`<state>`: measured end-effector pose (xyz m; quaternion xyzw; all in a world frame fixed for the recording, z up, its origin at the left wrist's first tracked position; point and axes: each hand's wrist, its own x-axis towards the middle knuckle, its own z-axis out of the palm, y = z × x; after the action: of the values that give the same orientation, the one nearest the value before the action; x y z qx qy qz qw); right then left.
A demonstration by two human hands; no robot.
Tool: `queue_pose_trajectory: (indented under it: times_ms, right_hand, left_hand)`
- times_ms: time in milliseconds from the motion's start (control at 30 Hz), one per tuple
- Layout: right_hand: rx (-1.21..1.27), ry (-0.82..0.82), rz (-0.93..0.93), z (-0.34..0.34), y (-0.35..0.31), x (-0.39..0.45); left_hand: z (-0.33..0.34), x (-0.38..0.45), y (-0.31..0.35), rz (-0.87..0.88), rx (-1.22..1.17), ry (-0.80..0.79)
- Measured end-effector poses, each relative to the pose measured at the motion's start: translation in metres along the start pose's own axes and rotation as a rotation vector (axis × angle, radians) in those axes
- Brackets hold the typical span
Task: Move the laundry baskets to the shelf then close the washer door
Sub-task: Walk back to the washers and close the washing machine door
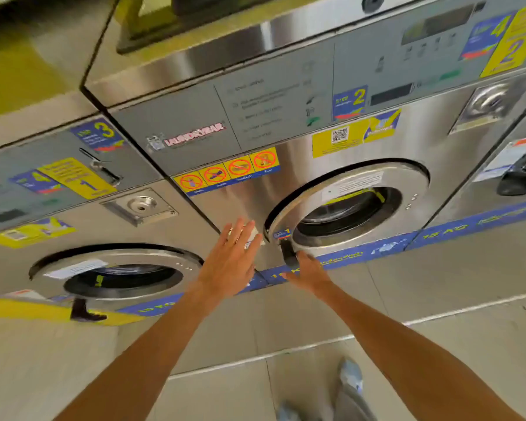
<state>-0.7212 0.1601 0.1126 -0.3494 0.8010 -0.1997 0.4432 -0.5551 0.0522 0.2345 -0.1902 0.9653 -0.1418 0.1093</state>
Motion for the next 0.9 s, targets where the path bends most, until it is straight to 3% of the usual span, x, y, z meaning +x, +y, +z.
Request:
queue_pose_trajectory:
  times_ms: [167,300,400,567,900]
  right_hand:
    - [0.12,0.11,0.017,0.011,-0.008,0.045]
    - [0.176,0.075,0.045,0.018,-0.008,0.059]
    - [0.2,0.19,0.056,0.034,-0.007,0.065]
    - [0.22,0.375,0.06,0.056,-0.003,0.065]
    - [0.188,0.361,0.126,0.058,0.046,-0.006]
  left_hand:
    - [0.026,0.03,-0.033,0.198,0.207,0.034]
    - [0.035,0.04,-0.051,0.292,0.345,0.065]
    - [0.047,0.041,-0.063,0.336,0.441,0.117]
    - [0.067,0.049,-0.073,0.375,0.511,0.208]
    - [0.07,0.047,-0.064,0.335,0.479,0.206]
